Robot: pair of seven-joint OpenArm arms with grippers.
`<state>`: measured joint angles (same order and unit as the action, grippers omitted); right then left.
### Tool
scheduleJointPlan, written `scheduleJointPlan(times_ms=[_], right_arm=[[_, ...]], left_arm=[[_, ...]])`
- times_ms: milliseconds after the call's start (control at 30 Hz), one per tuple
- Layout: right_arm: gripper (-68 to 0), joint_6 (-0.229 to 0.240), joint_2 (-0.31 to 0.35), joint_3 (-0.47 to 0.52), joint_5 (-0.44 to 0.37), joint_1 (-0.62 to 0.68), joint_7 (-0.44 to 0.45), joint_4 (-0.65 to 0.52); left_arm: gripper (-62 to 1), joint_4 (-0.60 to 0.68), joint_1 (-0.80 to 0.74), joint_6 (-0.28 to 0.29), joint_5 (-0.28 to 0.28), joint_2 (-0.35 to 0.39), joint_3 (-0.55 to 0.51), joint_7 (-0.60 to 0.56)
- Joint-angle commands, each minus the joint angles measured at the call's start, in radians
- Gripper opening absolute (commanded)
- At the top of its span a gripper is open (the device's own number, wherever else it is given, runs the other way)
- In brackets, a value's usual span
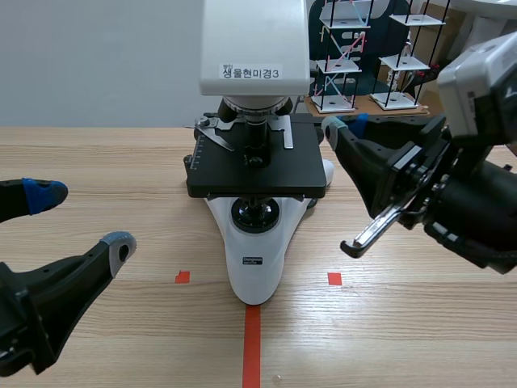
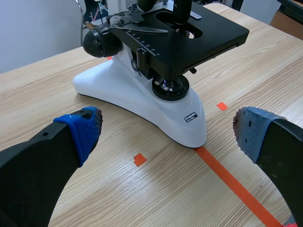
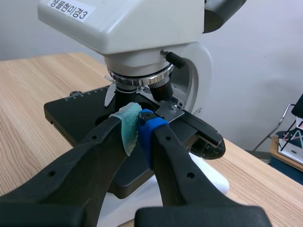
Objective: Point at the revolving nosepiece
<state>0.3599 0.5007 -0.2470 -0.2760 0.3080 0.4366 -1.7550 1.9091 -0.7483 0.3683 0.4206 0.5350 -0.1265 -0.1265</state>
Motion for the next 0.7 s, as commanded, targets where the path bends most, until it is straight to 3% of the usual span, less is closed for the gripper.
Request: scheduleJointPlan(times_ms=[0, 667], right_arm=[[-64.2, 0.000, -0.003, 0.006, -0.010, -0.012, 0.015, 0.002], [-64.2, 0.000, -0.008, 0.005, 0.001, -0.012, 0.015, 0.003]], left_arm=[[-2.8, 0.015, -0.002, 0.001, 0.009, 0.000, 0.003, -0.012], [-2.8, 0.015, -0.002, 0.001, 0.009, 0.000, 0.003, -0.012]])
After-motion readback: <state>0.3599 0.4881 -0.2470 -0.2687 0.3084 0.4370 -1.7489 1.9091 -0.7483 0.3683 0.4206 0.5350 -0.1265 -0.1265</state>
